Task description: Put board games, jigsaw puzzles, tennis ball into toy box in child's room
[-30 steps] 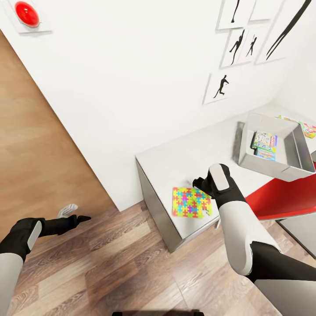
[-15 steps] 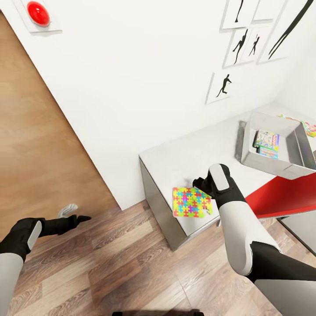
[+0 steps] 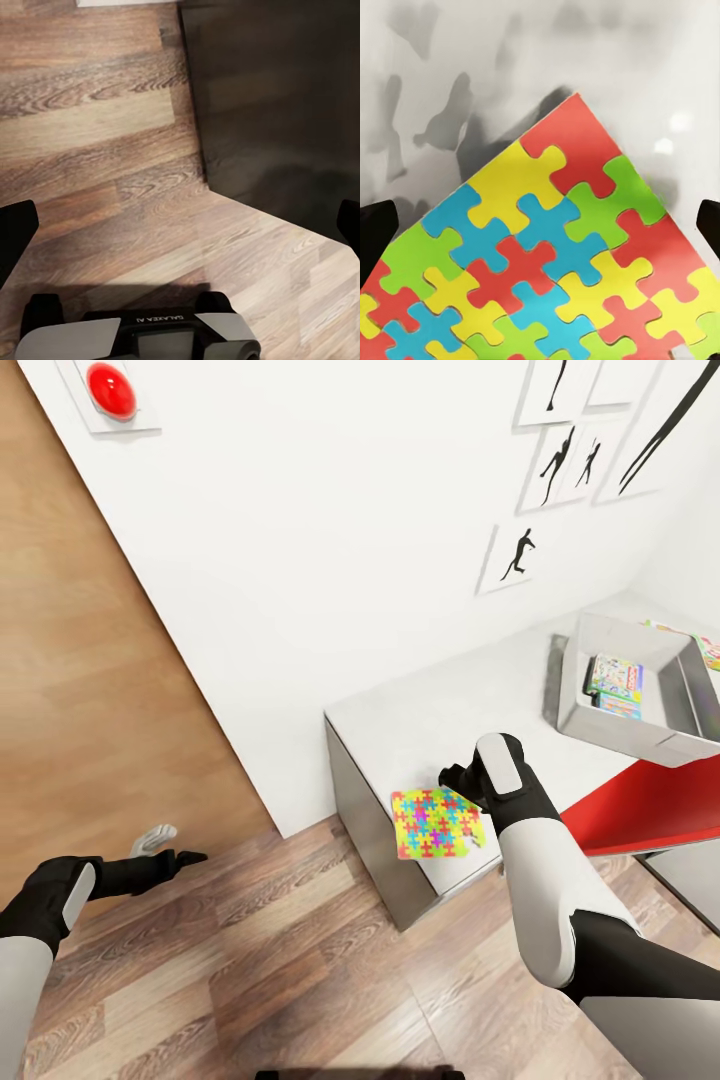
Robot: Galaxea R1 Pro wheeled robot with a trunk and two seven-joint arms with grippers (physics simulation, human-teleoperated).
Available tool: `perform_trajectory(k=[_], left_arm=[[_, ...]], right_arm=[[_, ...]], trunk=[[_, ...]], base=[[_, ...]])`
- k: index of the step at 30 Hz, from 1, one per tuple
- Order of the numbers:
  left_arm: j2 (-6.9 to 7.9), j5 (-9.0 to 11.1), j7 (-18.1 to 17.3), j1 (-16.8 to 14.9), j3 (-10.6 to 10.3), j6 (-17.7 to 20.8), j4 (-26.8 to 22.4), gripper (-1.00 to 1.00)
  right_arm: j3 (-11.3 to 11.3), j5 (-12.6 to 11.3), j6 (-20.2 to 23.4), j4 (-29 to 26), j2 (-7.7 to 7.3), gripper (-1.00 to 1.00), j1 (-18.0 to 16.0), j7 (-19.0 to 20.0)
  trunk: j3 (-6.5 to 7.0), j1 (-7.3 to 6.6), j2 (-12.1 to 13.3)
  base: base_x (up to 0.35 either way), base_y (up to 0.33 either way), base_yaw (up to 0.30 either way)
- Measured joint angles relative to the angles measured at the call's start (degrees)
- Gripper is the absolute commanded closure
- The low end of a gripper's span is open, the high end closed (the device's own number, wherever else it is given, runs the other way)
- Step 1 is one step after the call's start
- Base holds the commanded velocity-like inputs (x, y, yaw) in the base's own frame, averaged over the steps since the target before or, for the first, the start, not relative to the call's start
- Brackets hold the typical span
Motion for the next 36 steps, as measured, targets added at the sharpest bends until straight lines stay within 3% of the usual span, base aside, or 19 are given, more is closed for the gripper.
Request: perform_trajectory(k=[36], left_arm=[[-0.17, -0.08, 0.1, 0.0, -0.01, -0.07, 0.0, -1.0]], right_arm=[[-0.03, -0.01, 0.0, -0.01, -0.21, -1.0, 0.03, 0.0]], trunk=[[0.0, 0.0, 0.0]], base=[[-0.005, 0.042, 0.0]])
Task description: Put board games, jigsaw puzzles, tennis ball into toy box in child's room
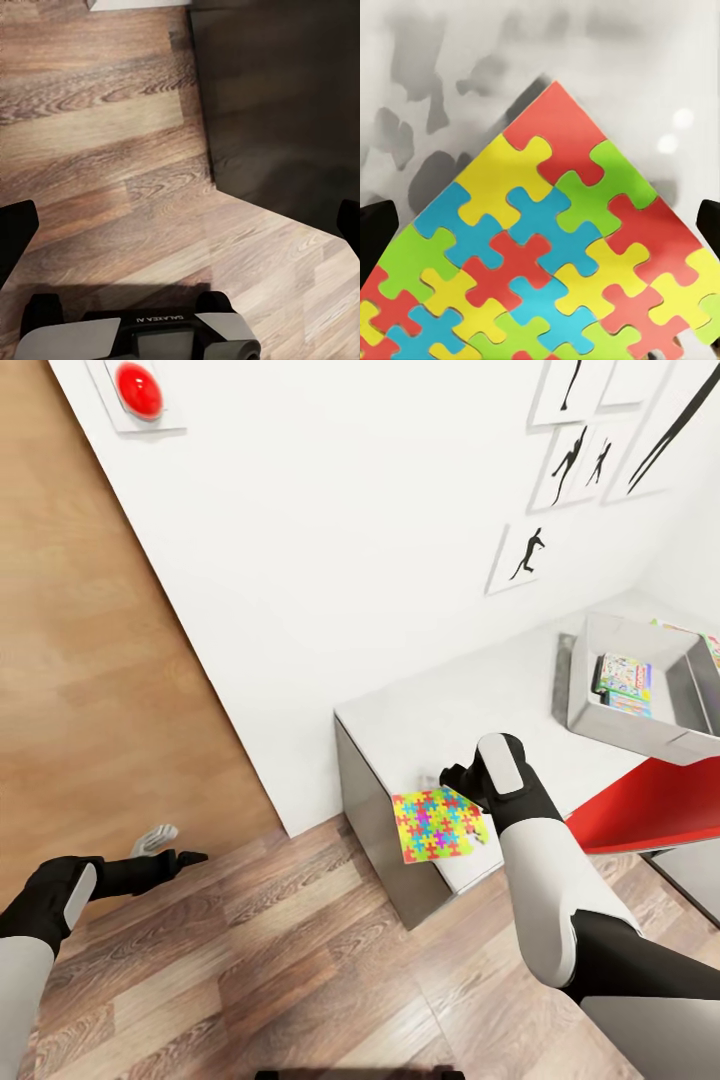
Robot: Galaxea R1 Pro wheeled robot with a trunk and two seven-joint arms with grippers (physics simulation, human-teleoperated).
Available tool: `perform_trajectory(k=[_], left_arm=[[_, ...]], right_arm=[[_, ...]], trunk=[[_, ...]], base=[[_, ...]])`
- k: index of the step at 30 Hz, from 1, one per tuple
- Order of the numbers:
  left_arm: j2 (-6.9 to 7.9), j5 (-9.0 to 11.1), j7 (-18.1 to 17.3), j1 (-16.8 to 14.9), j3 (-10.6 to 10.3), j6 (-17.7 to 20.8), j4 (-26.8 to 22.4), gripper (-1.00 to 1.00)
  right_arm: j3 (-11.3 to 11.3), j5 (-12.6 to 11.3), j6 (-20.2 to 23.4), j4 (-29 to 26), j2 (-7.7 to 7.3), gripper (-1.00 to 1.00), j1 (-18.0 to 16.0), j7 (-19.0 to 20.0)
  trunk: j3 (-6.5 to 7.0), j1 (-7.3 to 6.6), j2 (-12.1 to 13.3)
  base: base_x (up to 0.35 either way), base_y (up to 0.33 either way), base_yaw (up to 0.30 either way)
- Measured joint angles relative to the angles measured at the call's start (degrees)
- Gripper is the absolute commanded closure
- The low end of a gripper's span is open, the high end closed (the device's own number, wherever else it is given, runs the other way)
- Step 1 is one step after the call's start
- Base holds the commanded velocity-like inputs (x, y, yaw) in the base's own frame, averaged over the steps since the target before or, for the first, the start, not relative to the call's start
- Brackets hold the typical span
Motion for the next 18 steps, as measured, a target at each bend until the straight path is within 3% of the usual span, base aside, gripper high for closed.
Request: perform_trajectory(k=[18], left_arm=[[0.0, 0.0, 0.0, 0.0, 0.0, -0.11, 0.0, -1.0]], right_arm=[[-0.01, 0.0, 0.0, -0.1, -0.49, -1.0, -0.03, 0.0]], trunk=[[0.0, 0.0, 0.0]], base=[[0.0, 0.011, 0.0]])
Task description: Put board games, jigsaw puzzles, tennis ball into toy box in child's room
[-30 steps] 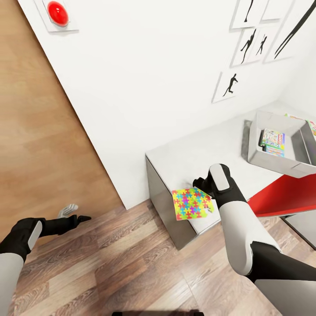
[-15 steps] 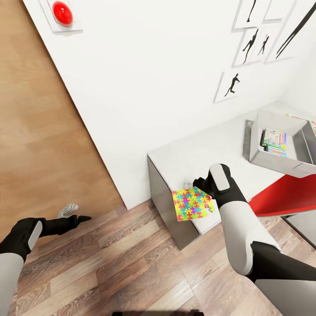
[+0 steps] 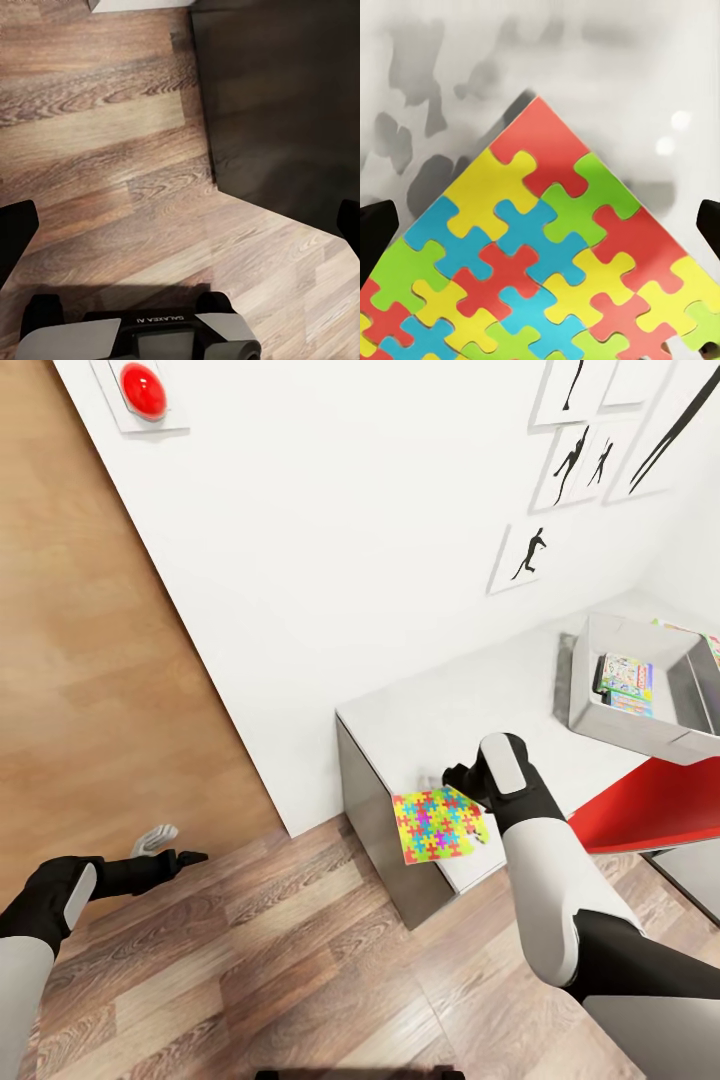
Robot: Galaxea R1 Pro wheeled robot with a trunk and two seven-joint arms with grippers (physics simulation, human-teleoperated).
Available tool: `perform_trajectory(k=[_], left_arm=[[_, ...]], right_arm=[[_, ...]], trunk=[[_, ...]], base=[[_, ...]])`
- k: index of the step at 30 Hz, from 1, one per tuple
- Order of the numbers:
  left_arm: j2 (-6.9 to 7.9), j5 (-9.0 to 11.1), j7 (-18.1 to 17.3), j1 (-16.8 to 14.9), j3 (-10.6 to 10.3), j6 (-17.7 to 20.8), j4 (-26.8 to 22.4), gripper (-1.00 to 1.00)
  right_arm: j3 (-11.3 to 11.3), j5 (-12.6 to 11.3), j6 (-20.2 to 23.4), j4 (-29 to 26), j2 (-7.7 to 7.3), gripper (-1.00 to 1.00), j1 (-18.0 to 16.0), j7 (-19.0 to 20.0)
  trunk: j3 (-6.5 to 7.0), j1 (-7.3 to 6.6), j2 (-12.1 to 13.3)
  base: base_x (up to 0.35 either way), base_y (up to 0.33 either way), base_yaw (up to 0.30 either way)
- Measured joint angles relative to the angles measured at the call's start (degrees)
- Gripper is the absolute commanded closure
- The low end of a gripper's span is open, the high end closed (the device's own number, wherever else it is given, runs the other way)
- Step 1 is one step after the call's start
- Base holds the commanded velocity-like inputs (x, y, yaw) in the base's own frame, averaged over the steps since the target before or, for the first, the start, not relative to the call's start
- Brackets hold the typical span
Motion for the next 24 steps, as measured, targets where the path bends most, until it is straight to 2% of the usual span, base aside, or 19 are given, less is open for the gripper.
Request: perform_trajectory(k=[11, 16, 24], left_arm=[[-0.01, 0.0, 0.0, 0.0, 0.0, 0.0, 0.0, -1.0], [-0.01, 0.0, 0.0, -0.01, 0.0, 0.0, 0.0, -1.0], [0.0, 0.0, -0.01, 0.0, 0.0, -0.02, 0.0, -1.0]], right_arm=[[0.0, 0.38, -0.07, -0.65, -0.1, -1.0, -0.15, 0.0], [0.07, 0.46, -0.06, -2.62, -0.07, -1.0, -0.3, 0.06], [3.04, 0.37, 0.31, -8.74, -0.06, -1.0, -0.39, 1.49]], trunk=[[0.0, 0.0, 0.0], [0.0, 0.0, 0.0], [0.0, 0.0, 0.0]], base=[[0.0, 0.0, 0.0], [0.0, 0.0, 0.0], [0.0, 0.0, 0.0]])
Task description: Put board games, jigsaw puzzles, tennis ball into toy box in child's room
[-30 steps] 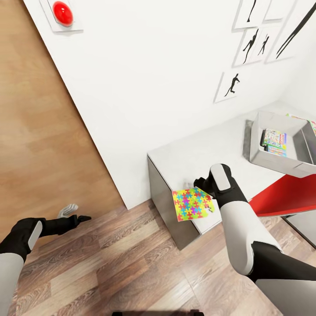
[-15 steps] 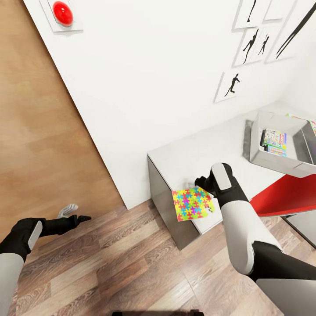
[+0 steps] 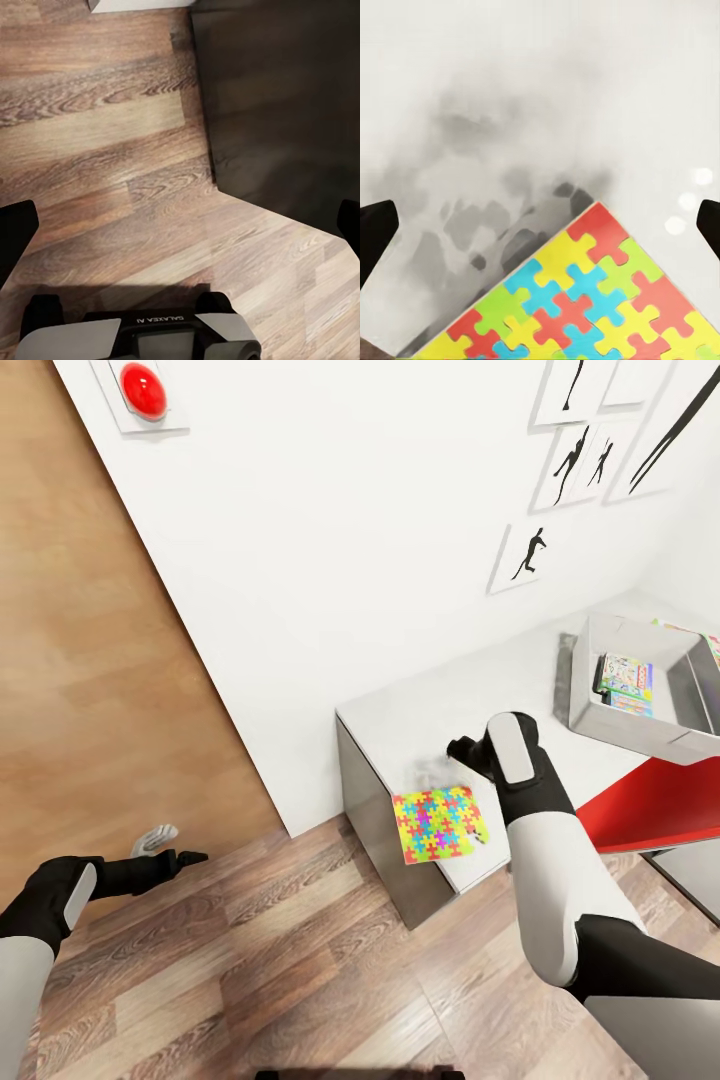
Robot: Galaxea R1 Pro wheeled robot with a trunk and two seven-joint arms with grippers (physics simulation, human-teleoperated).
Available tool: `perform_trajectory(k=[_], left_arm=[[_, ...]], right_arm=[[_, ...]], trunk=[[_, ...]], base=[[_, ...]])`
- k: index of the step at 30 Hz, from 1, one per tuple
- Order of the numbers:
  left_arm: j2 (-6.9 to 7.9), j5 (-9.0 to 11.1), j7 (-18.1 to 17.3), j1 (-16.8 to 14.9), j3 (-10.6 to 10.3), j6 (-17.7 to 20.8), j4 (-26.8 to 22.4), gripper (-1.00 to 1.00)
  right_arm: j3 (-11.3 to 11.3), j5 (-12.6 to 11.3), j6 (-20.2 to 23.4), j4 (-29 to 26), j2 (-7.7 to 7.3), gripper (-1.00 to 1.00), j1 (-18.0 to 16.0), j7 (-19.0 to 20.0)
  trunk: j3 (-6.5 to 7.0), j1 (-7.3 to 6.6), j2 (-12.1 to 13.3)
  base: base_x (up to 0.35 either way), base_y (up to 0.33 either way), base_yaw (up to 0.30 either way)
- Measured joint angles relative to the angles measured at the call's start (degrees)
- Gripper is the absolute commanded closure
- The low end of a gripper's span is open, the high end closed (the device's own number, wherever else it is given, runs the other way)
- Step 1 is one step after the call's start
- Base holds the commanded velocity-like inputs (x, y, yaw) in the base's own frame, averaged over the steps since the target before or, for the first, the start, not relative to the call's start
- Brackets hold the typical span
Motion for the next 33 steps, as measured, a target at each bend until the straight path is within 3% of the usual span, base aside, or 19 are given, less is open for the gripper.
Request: perform_trajectory(k=[8, 19, 33], left_arm=[[0.02, 0.05, -0.07, 0.0, 0.0, 0.01, 0.0, -1.0], [0.08, 0.09, -0.09, -0.01, 0.01, 0.16, 0.01, -1.0], [0.08, 0.16, -0.08, -0.02, 0.01, 0.1, 0.02, -1.0]], right_arm=[[1.12, -0.33, 2.26, -6.54, 0.35, -1.0, 0.03, 0.72], [0.97, -0.47, 4.31, -8.2, 0.07, -1.0, 0.11, 0.79], [0.86, -0.72, 5.08, -8.13, 0.17, -1.0, 0.15, 0.85]], trunk=[[0.0, 0.0, 0.0], [0.05, 0.02, 0.0], [0.83, 0.01, 0.0]], base=[[0.0, 0.0, 0.0], [-0.039, 0.012, -0.025], [-0.044, 0.008, -0.209]])
